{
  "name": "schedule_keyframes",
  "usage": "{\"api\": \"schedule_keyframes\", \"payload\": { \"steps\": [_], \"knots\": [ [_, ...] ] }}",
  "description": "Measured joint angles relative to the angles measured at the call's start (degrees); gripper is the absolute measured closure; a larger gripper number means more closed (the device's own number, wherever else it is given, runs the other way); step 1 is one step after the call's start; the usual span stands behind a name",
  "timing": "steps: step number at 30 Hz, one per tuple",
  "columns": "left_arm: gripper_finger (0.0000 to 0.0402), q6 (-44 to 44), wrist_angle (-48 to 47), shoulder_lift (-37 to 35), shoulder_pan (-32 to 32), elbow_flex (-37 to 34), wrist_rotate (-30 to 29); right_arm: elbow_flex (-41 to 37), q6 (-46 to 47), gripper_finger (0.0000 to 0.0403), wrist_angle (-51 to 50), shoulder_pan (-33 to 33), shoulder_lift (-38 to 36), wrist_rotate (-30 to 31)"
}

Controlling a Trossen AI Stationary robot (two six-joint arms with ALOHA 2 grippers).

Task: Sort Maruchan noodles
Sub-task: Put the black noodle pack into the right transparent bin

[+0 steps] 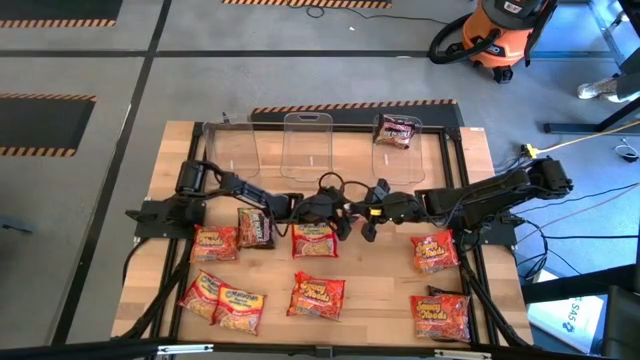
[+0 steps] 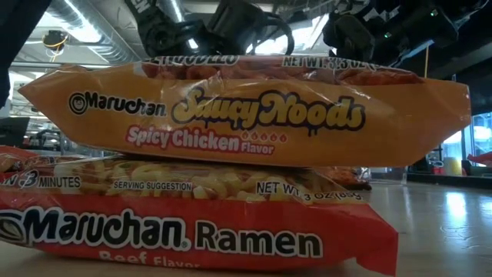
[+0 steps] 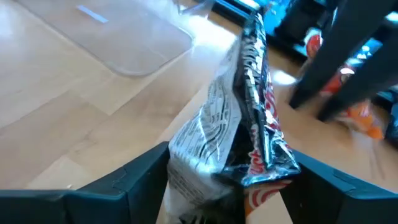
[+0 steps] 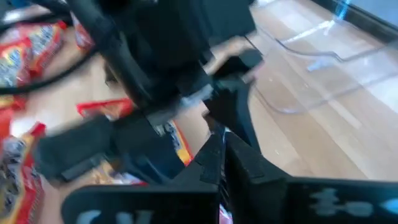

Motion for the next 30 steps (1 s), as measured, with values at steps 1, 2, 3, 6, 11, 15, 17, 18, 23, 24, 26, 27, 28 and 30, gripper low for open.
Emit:
{"api": "schedule_keyframes", "payload": {
  "steps": [1, 2, 3, 6, 11, 15, 17, 18, 23, 24, 26, 27, 28, 30],
  "knots": [
    [0.0144, 0.91, -0.03, 0.01, 0.18, 0.00, 0.49, 0.00, -0.14, 0.0403, 0.11, 0.00, 0.16, -0.03],
    [0.0152, 1.51, 0.03, -0.01, 0.34, 0.00, 0.99, -0.01, -0.49, 0.0403, 0.19, 0.00, 0.25, 0.00],
    [0.0162, 2.22, 0.07, -0.01, 0.47, 0.00, 1.48, -0.01, -1.02, 0.0403, 0.91, 0.00, 0.49, -0.07],
    [0.0198, 5.28, 0.12, -0.01, 0.62, 0.00, 2.74, -0.01, -1.57, 0.0403, 1.52, 0.00, 0.55, -1.06],
    [0.0263, 10.26, 0.12, -0.01, 0.31, 0.00, 5.66, -0.01, -2.84, 0.0403, 2.31, 0.00, 0.54, -1.08],
    [0.0313, 14.51, 0.10, -0.01, -0.45, 0.00, 6.57, 0.10, -3.87, 0.0402, 2.17, -0.05, 0.53, -1.00],
    [0.0337, 16.09, 0.08, -0.01, -0.98, 0.00, 6.65, 1.37, -4.73, 0.0394, -0.44, -0.53, 0.29, -0.99],
    [0.0350, 16.76, 0.06, -0.01, -1.24, 0.00, 6.69, 2.37, -5.36, 0.0387, -2.85, -0.65, -0.12, -1.15],
    [0.0394, 19.64, -0.20, -0.03, -2.50, -0.02, 6.72, 10.81, -7.11, 0.0312, -21.57, -0.81, -0.89, -2.12],
    [0.0397, 19.99, -0.21, -0.03, -2.68, -0.02, 6.71, 12.61, -7.37, 0.0291, -25.17, -0.74, -0.89, -2.47],
    [0.0398, 20.73, -0.21, -0.03, -3.02, -0.02, 6.68, 15.69, -7.88, 0.0247, -31.19, -0.74, -0.93, -4.58],
    [0.0396, 21.07, -0.23, -0.04, -3.18, -0.02, 6.60, 16.68, -8.45, 0.0224, -33.57, -0.78, -0.96, -6.47],
    [0.0394, 21.25, -0.23, -0.06, -3.36, -0.02, 6.52, 17.34, -8.75, 0.0202, -35.46, -0.79, -0.96, -8.07],
    [0.0391, 21.27, -0.25, -0.06, -3.61, -0.02, 6.05, 17.80, -8.88, 0.0162, -37.08, -0.79, -0.96, -10.29]
  ]
}}
